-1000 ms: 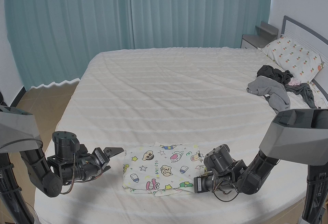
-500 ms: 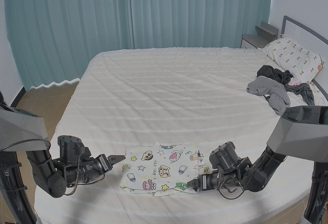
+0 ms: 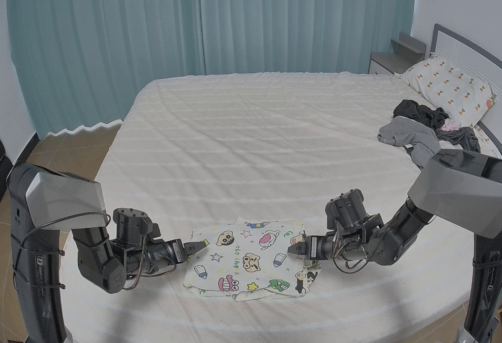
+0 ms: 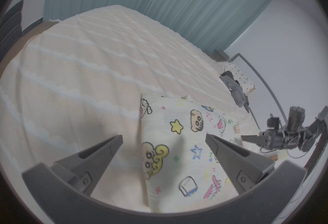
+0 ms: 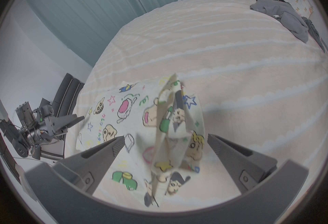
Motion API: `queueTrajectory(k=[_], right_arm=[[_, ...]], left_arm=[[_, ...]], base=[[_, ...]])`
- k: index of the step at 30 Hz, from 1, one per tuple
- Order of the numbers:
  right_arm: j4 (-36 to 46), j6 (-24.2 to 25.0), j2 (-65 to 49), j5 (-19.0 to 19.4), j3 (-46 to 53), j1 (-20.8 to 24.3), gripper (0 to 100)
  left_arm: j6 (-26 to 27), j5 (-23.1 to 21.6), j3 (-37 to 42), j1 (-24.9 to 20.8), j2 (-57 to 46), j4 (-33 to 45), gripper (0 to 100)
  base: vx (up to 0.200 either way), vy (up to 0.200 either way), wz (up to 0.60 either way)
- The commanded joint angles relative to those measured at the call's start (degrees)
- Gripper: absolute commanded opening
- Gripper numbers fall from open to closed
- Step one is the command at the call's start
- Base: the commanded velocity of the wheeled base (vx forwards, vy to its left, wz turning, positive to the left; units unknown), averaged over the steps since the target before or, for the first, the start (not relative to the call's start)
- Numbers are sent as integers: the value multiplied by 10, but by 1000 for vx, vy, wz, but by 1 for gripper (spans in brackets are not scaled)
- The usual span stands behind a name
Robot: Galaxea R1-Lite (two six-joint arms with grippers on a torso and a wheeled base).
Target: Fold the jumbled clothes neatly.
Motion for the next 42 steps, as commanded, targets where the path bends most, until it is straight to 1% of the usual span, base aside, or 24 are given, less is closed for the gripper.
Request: queueTrajectory(k=[1, 7, 12, 15, 18, 23, 24, 32, 36, 38, 39, 40, 42], right_arm=[[31, -1, 59, -9, -53, 9, 100], [26, 2, 73, -7, -55, 22, 100], [26, 3, 78, -3, -59, 22, 100], [26, 8, 80, -3, -64, 21, 100], [29, 22, 84, -3, -74, 21, 100], [32, 25, 88, 4, -88, 24, 100], [32, 25, 89, 6, -89, 26, 0], [24, 29, 97, 6, -94, 34, 0], [24, 66, 93, 6, -95, 37, 0], [24, 70, 92, 6, -95, 37, 0], [24, 70, 92, 6, -95, 37, 0], [21, 82, 87, 5, -94, 41, 0], [17, 81, 88, 4, -95, 41, 0]], left_arm=[[29, 16, -45, -13, 44, 22, 100], [36, 19, -65, -32, 44, 62, 100], [36, 18, -66, -52, 44, 62, 100], [35, 17, -67, -57, 44, 62, 100], [32, 17, -69, -63, 44, 62, 100], [32, 17, -76, -68, 44, 66, 100], [32, 17, -77, -69, 44, 67, 100], [31, 21, -83, -79, 42, 72, 100], [28, 24, -84, -77, 36, 76, 100], [26, 24, -84, -77, 36, 76, 100], [11, 24, -85, -75, 32, 76, 100], [6, 24, -86, -74, 33, 76, 100], [6, 24, -87, -74, 36, 76, 100]], base=[[0, 0, 0], [0, 0, 0], [0, 0, 0], [0, 0, 0], [0, 0, 0], [0, 0, 0], [0, 0, 0], [0, 0, 0], [0, 0, 0], [0, 0, 0], [0, 0, 0], [0, 0, 0], [0, 0, 0]])
